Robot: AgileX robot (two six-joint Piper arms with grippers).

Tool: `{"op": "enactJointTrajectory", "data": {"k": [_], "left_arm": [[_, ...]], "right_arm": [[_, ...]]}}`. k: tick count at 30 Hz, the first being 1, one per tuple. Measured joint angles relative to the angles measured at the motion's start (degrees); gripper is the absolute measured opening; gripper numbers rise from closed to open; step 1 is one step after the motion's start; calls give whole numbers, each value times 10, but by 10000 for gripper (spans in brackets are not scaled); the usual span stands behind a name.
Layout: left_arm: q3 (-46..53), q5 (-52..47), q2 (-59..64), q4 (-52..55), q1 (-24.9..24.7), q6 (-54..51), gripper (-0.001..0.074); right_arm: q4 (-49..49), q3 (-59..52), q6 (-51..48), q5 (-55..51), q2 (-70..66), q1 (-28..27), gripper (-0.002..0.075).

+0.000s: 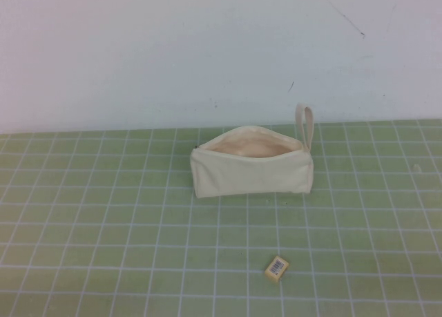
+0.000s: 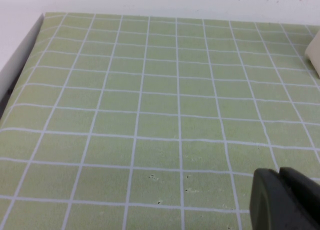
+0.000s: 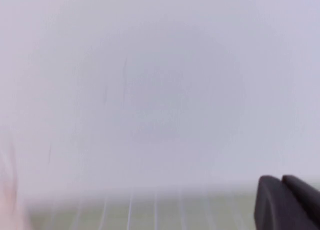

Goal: Put eraser into pencil case

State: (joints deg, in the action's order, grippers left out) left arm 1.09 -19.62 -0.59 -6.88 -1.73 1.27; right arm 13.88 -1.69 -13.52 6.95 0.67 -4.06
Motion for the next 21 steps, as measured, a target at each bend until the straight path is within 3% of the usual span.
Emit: {"op": "enactJointTrajectory", "data": {"k": [6,11,16,17,21], "left_arm": [[0,0,0,0,0,0,-1],[0,0,0,0,0,0,-1],[0,0,0,0,0,0,-1],[0,0,0,0,0,0,-1],[0,0,0,0,0,0,-1]], "right_arm": [[49,0,38,246,0,0,-1],[43,0,105,335,2,0,-1],[-27,62,25,255,2,0,-1],[-58,120,-19,166,0,0,-1],[-94,249,-46,-29,-53,0,-1]]}}
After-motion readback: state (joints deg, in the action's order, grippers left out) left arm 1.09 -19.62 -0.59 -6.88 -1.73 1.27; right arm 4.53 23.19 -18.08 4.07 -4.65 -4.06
